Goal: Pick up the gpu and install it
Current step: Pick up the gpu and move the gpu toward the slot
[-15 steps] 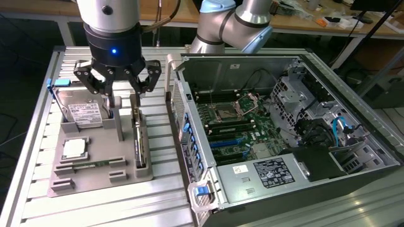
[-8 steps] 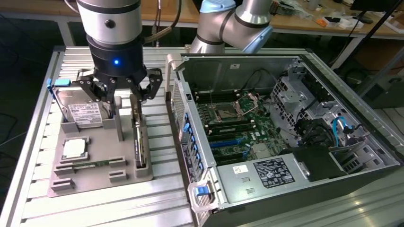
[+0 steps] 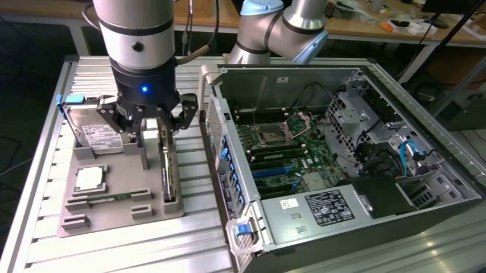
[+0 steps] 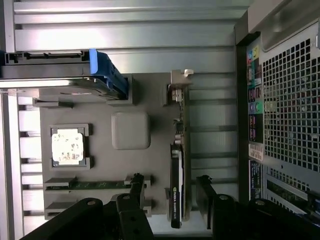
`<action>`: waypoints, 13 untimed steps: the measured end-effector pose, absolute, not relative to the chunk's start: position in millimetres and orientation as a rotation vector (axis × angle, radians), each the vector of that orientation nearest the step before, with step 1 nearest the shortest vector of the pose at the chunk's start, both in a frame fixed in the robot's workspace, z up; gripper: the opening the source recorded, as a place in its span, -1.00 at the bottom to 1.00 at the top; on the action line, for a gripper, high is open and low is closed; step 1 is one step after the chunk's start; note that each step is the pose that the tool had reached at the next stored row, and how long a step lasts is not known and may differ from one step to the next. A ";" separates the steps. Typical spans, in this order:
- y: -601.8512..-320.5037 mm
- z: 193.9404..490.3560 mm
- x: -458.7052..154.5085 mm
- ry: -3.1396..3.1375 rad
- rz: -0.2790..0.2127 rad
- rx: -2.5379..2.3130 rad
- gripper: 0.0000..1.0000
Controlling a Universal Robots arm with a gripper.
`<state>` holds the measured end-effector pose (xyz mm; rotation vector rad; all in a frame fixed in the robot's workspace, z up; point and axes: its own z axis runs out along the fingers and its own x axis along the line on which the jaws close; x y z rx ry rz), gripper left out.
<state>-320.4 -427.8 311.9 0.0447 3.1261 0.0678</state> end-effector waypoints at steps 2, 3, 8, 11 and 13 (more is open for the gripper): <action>-431.2 307.0 -320.1 3.126 0.068 0.045 0.08; -432.7 304.8 -320.1 3.126 0.068 0.045 0.08; -437.4 295.6 -317.7 3.126 0.068 0.045 0.08; -438.7 290.0 -314.7 3.126 0.068 0.045 0.08; -439.3 286.4 -313.1 3.126 0.068 0.045 0.08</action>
